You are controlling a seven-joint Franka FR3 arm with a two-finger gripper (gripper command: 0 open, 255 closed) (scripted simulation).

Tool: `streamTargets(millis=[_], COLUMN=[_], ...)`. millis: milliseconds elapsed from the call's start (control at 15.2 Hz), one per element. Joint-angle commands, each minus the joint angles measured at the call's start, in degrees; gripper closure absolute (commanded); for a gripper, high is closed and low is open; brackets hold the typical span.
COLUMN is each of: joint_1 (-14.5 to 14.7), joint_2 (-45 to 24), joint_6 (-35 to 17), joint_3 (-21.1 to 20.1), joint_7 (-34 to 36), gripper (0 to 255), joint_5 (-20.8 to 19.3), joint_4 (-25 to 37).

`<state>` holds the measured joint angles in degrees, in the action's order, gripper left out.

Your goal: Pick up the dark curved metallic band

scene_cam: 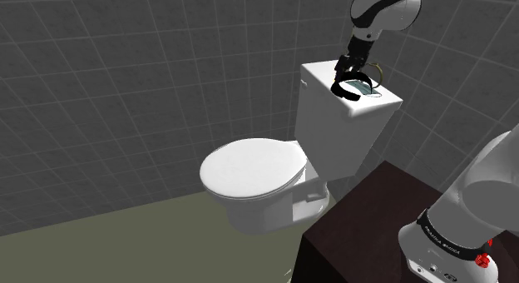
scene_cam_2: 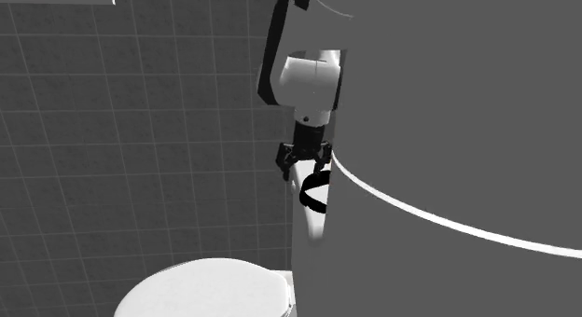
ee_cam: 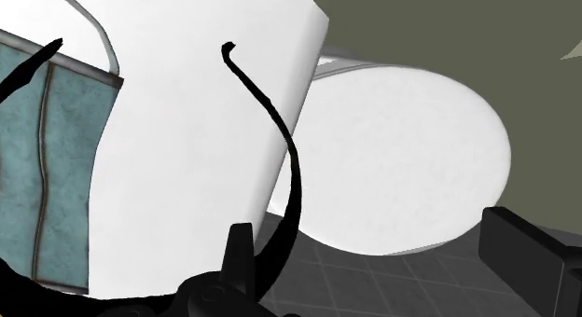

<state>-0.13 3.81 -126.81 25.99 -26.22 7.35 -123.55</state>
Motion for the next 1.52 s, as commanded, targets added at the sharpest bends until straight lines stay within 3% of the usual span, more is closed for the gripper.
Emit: streamTargets(millis=[0, 660, 726, 1452], joint_1=[-0.4, -0.8, -0.8, -0.8], joint_2=[-4.7, -8.8, -8.7, -7.9], joint_6=[-0.9, -6.2, -6.2, -4.8], joint_3=[1.0, 0.8, 0.8, 0.9], joint_7=[-3.3, -6.3, -6.3, -5.6], gripper=[0, 0, 255, 255], joint_5=[2.9, 6.3, 6.3, 5.5], joint_4=[2.4, 0.2, 0.2, 0.9])
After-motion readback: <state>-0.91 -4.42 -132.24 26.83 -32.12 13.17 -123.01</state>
